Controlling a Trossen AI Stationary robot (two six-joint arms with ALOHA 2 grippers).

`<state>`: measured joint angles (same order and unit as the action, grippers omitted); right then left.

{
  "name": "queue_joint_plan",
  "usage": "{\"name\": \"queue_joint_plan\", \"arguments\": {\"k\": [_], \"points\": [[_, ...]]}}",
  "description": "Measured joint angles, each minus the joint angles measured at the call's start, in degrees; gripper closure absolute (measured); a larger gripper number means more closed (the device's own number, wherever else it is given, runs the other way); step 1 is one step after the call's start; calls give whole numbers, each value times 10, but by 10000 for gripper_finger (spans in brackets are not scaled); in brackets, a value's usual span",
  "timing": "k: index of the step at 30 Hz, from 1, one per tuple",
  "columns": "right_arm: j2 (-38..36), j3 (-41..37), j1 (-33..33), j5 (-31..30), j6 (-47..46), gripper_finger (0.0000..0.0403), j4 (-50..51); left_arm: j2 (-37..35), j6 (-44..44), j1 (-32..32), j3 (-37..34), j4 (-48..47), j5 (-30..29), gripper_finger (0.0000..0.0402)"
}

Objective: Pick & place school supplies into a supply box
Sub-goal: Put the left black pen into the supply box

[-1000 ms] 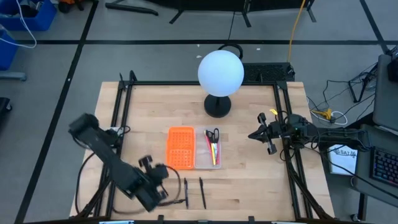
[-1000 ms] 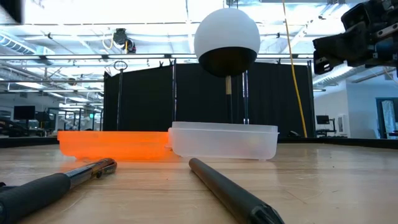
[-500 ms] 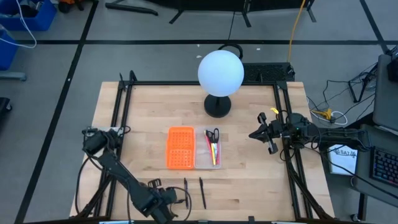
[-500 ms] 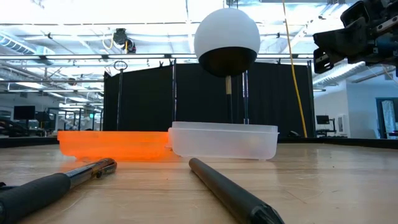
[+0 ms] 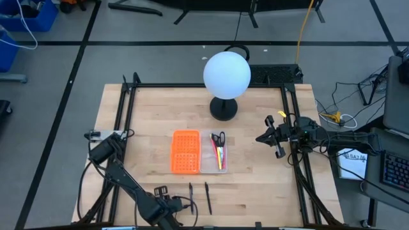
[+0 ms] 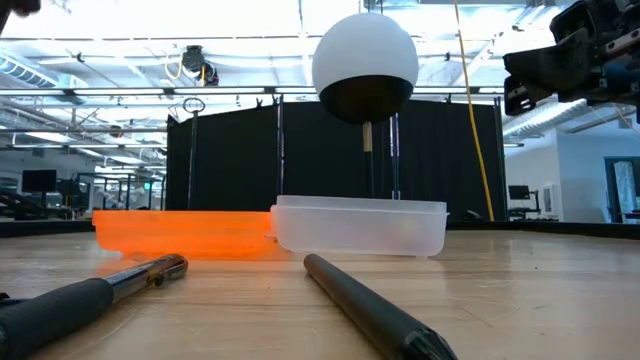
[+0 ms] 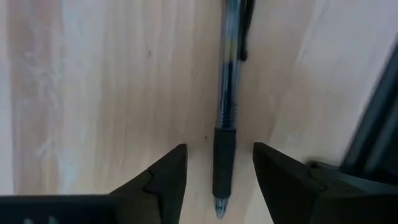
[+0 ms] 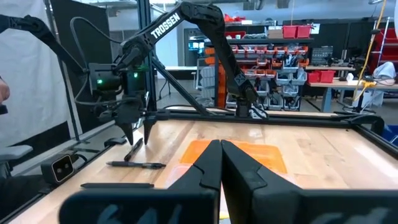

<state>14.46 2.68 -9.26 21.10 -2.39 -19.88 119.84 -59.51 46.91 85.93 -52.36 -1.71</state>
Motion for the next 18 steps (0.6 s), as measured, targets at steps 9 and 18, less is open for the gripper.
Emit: {"name": "queue_joint_plan", "arguments": {"k": [9, 18], "points": [[0, 0, 0, 0, 1, 403, 0, 25, 8, 0, 3, 3, 7, 262], [0, 0, 0, 0, 2, 403, 0, 24, -11, -20, 2, 2, 57, 371]]}}
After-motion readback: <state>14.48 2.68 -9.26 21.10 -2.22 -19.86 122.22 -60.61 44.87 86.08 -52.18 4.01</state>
